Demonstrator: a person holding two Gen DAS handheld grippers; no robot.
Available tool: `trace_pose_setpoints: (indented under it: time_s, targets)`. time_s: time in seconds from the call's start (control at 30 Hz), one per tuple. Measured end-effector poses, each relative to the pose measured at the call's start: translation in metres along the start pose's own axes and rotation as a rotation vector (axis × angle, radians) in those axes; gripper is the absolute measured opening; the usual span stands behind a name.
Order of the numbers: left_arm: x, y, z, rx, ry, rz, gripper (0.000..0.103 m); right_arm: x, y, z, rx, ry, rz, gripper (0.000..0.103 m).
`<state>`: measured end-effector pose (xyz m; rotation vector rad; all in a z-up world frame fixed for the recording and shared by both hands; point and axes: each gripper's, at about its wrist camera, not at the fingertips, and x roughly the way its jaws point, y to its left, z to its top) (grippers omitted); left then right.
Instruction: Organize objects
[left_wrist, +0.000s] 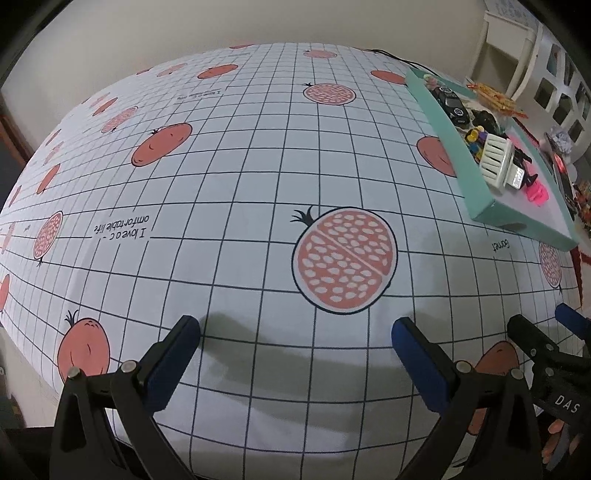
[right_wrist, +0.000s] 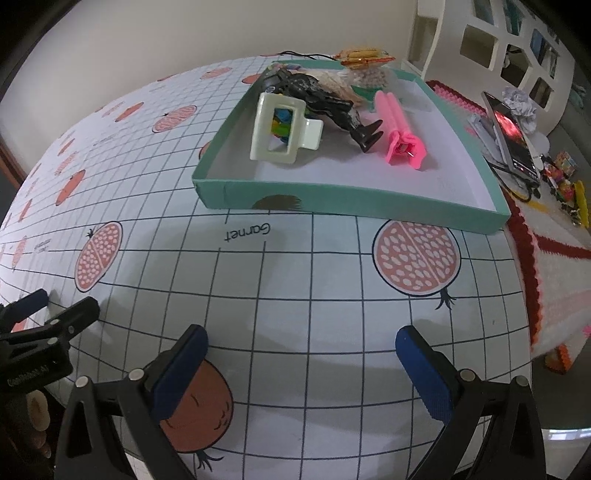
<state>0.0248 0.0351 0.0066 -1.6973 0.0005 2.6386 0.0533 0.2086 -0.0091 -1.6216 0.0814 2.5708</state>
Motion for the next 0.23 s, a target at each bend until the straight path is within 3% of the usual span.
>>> trace_pose_setpoints:
  time_s: [0.23]
  targets:
    - [-0.0012,-0.0004,-0.0009,-0.008,-0.007,0.006,0.103,-0.0006,-0.0017,-0.0006,0.01,0.0,-0.005,0.103]
